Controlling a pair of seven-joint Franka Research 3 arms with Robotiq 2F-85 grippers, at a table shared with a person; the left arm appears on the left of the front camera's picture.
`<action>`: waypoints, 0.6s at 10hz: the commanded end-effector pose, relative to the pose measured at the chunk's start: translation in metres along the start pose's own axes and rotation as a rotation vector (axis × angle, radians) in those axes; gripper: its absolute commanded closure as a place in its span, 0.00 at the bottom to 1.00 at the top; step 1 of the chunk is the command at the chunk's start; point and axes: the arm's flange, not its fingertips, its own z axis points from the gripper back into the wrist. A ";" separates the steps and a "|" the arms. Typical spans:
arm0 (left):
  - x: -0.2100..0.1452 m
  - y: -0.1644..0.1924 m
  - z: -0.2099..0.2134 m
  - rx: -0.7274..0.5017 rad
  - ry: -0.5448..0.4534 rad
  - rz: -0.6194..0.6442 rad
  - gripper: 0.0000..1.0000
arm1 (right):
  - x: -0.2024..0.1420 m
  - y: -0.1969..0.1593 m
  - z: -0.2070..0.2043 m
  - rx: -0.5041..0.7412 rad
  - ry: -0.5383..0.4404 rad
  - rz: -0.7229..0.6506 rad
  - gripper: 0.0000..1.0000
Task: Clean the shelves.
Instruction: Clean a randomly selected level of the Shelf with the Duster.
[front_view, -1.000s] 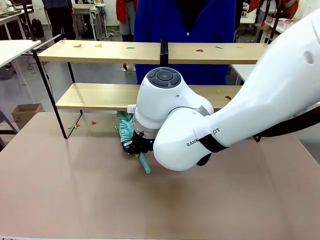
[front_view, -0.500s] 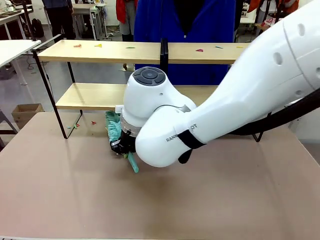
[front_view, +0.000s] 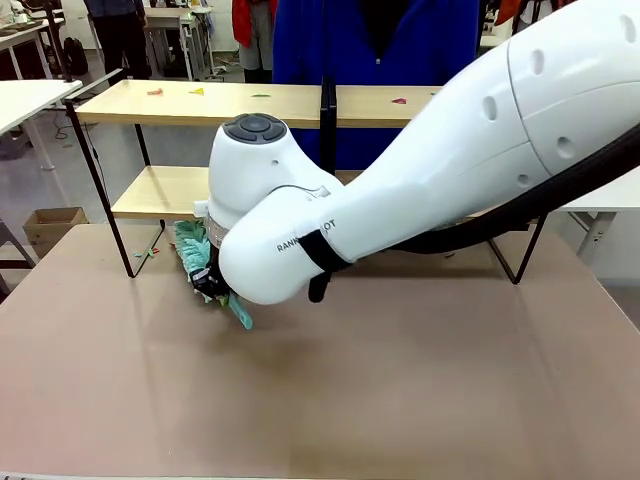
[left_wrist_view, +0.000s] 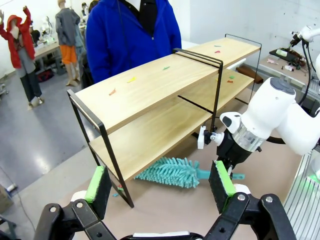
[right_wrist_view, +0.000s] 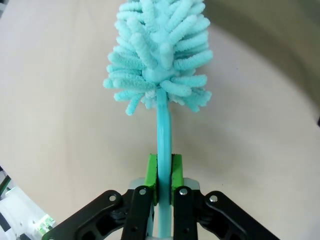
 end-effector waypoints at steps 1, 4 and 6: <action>0.000 0.000 0.000 -0.001 0.008 -0.006 0.00 | 0.020 0.003 -0.007 0.003 0.028 0.027 0.88; 0.000 0.000 0.000 -0.001 0.008 -0.006 0.00 | 0.039 0.009 -0.012 0.023 0.036 0.061 0.88; 0.000 0.000 0.000 -0.001 0.008 -0.006 0.00 | 0.049 0.014 -0.013 0.052 0.053 0.090 0.88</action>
